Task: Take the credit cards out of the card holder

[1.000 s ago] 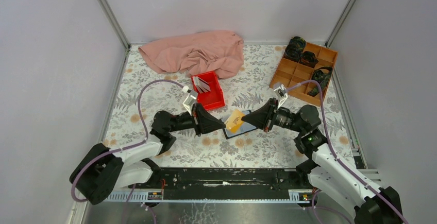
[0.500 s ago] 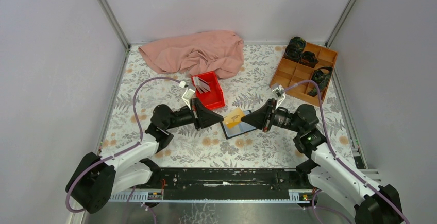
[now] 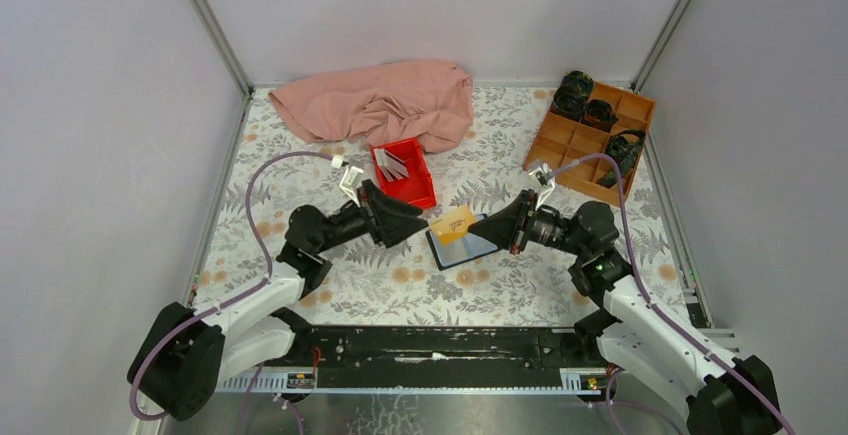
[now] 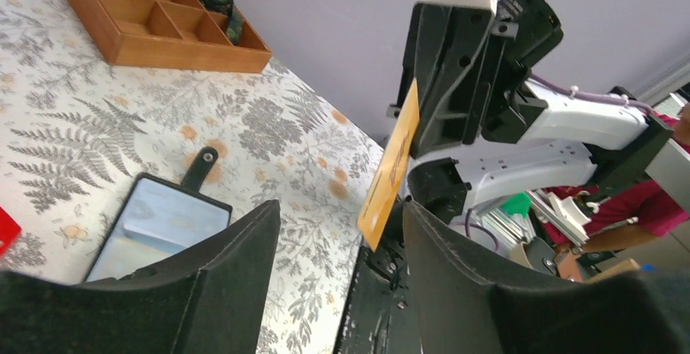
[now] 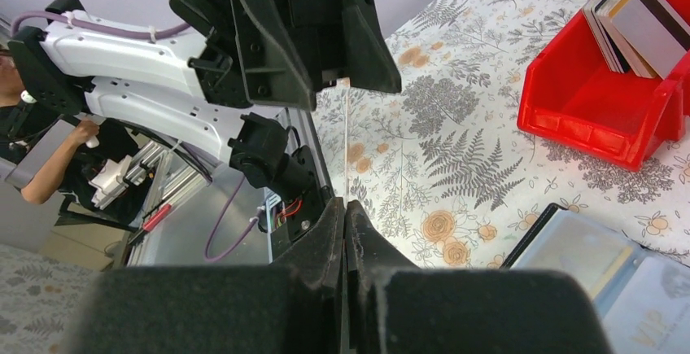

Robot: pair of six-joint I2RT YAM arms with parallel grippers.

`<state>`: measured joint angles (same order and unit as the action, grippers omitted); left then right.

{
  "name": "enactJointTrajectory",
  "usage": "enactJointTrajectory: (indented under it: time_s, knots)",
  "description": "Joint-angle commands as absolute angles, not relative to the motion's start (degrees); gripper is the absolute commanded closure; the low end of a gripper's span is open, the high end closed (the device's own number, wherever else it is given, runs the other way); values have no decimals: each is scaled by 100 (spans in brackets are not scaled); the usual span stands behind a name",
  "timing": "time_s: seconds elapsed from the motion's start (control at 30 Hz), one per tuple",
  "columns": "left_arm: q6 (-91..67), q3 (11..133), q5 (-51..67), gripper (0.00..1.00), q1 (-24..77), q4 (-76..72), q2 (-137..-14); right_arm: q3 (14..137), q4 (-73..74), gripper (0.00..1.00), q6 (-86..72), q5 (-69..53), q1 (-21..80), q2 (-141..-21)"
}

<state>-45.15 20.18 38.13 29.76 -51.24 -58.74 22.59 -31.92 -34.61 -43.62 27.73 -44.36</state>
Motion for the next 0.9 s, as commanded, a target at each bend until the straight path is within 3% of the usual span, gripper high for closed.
enactJointTrajectory:
  time_s: [0.0, 0.47, 0.7, 0.87]
  knots:
    - [-4726, 1566, 3517, 35, 2944, -6216, -5753, 2346, -3991, 100, -3812, -4436, 2742, -4575]
    - [-5222, 1146, 3386, 34, 3242, -8109, -6508, 2356, -4454, 100, -4081, -4543, 2745, -4825]
    - [-5182, 1395, 3310, 44, 3497, -8443, -7013, 2340, -4292, 100, -4025, -4535, 2742, -4702]
    - [-5154, 1463, 3297, 46, 3559, -8463, -7086, 2250, -4273, 100, -4001, -4570, 2744, -4727]
